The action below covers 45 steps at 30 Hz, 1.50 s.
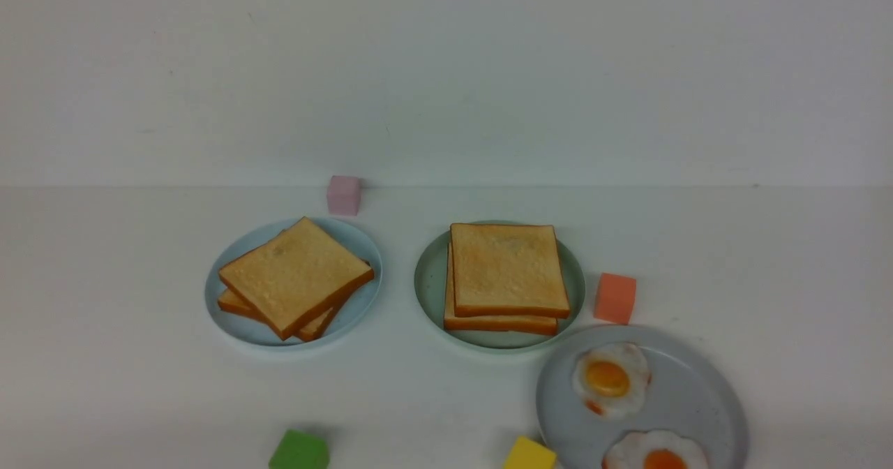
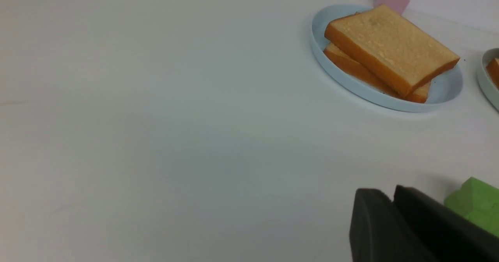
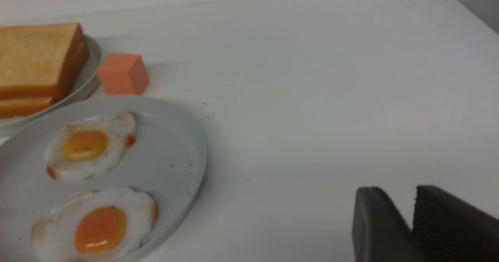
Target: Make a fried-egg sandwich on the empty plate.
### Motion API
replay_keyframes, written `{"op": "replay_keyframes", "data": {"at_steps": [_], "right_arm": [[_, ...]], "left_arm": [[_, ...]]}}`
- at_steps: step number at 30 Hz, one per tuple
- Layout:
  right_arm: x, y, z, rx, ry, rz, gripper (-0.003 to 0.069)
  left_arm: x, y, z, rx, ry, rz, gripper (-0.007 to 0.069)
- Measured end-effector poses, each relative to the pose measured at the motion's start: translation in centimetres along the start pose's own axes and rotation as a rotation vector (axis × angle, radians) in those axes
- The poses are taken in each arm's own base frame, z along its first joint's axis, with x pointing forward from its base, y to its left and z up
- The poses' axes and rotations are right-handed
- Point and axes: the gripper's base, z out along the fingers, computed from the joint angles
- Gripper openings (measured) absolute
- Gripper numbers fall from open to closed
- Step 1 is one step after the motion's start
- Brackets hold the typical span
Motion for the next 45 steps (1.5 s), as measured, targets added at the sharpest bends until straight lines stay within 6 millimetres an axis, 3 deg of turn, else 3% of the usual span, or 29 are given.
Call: {"op": "replay_keyframes", "data": {"at_steps": [45], "right_arm": [[0.0,0.08,0.0,-0.008,0.0,-0.026,0.0217]], "left_arm": [[0.0,0.0,0.0,0.0,0.0,0.0,0.0129]]}}
